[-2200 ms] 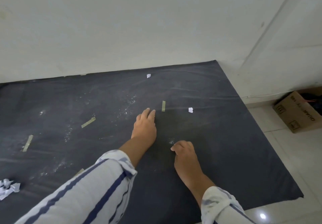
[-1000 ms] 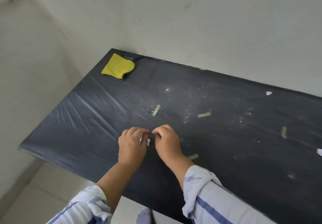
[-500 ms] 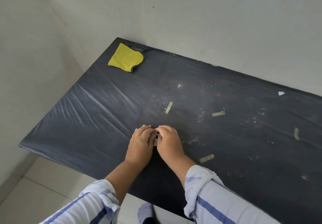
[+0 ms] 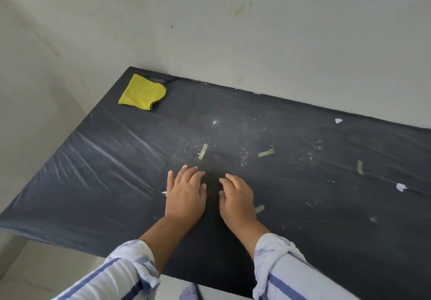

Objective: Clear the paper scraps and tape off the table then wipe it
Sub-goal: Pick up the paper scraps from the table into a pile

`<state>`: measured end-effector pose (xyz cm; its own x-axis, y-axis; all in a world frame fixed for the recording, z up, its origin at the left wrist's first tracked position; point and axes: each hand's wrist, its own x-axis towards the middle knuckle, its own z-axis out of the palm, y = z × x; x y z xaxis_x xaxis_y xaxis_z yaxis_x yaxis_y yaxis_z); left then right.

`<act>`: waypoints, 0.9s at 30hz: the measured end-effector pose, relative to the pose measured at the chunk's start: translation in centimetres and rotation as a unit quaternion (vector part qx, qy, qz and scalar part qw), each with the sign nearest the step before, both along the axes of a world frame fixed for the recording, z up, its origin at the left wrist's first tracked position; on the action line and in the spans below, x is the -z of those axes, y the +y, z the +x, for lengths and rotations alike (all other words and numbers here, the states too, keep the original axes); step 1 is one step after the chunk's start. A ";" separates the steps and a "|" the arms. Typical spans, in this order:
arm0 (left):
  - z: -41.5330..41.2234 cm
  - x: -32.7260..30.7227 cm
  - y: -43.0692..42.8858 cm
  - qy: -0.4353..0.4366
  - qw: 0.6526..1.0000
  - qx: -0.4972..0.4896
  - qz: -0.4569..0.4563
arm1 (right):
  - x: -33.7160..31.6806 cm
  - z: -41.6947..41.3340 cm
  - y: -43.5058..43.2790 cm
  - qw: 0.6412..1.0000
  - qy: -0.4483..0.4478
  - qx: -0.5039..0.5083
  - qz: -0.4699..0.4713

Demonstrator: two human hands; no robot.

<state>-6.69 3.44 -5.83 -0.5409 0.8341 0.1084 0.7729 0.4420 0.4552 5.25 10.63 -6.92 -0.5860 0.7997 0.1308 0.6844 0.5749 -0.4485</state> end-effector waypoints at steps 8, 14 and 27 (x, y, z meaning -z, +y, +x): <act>8.6 -0.4 5.4 0.027 0.967 0.220 -0.125 | 0.2 9.5 3.7 0.993 -0.038 0.111 -0.015; 16.3 0.2 10.5 0.007 0.950 0.274 -0.147 | 0.0 17.9 8.3 0.985 -0.070 0.155 -0.021; 28.9 0.6 22.0 -0.016 0.955 0.267 -0.131 | 0.3 31.2 17.6 0.982 -0.062 0.179 -0.006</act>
<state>22.18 25.44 -6.46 -0.0300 0.9882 -0.1505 0.9077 0.0900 0.4100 36.44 28.22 -7.21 -0.2787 0.9582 0.0652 0.8912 0.2833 -0.3542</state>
